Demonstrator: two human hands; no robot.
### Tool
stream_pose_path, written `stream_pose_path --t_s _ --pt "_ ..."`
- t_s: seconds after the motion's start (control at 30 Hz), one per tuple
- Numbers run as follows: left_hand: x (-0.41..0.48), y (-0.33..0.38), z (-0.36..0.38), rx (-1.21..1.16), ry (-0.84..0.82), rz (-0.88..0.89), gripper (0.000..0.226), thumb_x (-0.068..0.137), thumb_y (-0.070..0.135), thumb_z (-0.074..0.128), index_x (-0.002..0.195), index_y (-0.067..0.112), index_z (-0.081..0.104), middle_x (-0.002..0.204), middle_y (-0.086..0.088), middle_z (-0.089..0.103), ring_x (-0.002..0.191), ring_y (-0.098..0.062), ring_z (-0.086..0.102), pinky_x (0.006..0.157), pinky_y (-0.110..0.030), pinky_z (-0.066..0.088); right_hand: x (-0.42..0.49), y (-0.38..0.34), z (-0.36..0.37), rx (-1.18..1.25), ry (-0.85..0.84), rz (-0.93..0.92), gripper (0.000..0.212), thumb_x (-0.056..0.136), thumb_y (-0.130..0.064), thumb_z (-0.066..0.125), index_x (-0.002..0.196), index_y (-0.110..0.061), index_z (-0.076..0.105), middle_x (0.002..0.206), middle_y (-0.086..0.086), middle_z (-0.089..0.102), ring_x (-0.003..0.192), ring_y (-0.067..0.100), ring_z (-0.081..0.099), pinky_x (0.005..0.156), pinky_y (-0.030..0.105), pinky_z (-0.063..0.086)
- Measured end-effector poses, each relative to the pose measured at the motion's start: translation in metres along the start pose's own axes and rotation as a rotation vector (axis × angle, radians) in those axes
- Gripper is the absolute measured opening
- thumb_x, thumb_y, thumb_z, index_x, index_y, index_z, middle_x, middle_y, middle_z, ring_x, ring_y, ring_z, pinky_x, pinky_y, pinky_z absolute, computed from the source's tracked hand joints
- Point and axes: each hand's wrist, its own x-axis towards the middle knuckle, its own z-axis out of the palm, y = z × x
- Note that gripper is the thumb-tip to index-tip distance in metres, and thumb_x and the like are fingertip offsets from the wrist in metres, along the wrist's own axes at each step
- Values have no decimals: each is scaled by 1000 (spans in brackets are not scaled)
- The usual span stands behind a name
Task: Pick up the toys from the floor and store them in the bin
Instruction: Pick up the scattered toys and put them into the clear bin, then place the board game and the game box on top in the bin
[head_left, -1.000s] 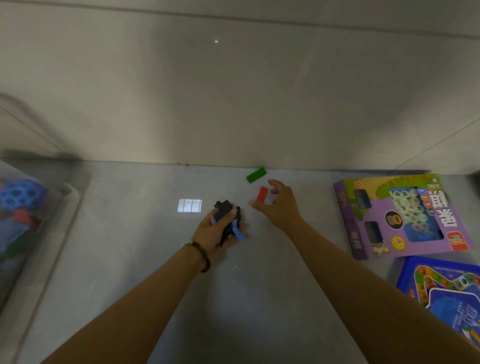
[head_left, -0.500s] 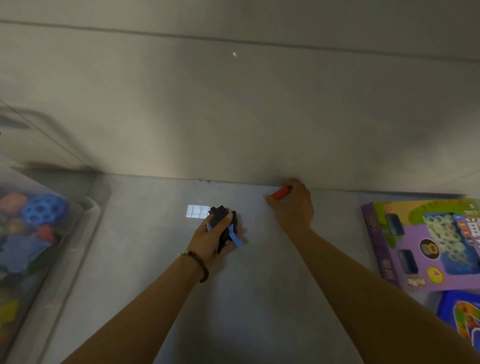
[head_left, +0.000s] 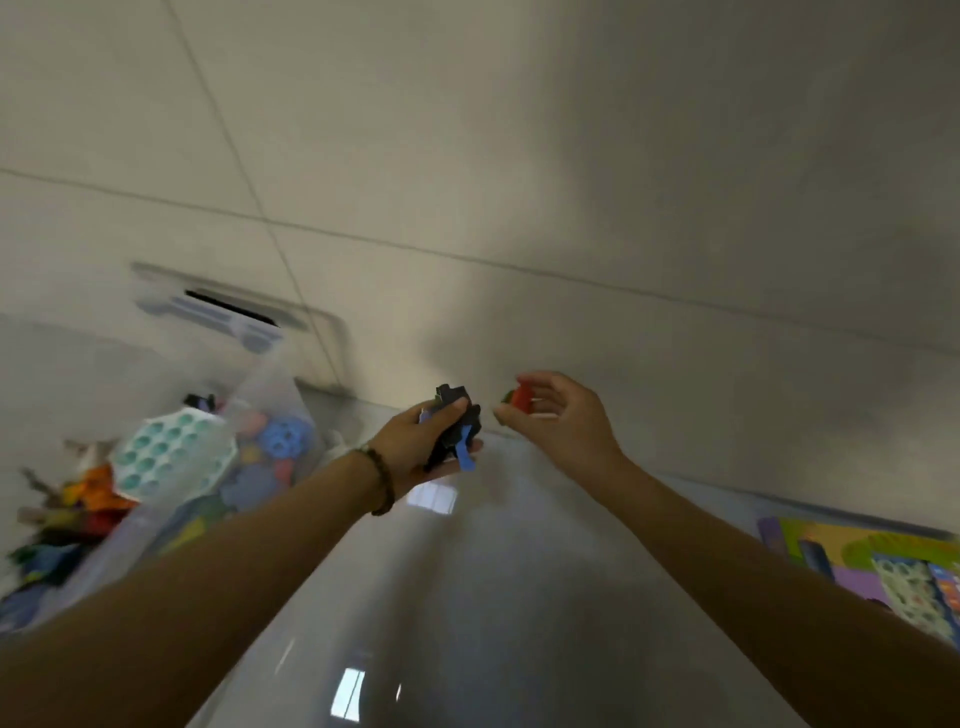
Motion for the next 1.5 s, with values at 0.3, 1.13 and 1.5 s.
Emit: stream_pose_path --t_s 0.3,1.13,1.5 --pt "-150 108 -141 -50 64 224 32 95 39 42 106 15 60 89 -6 67 74 -13 67 69 -27 59 -29 -182 149 -15 -267 -399 52 71 -29 79 117 -22 57 102 -13 60 92 0 58 75 5 46" --pt "-182 -45 -206 1046 86 322 41 92 47 44 121 23 59 120 -3 62 96 -9 51 84 -26 40 -74 -113 183 -1061 -441 -437 42 100 -30 26 141 -26 34 123 17 56 111 34 52 93 39 38" --pt "-216 -79 -146 1368 225 417 48 85 58 49 62 20 66 59 5 57 71 -14 56 85 -34 43 -203 -57 97 -526 -171 215 71 97 -54 17 90 -11 73 96 0 69 94 19 58 81 26 34"
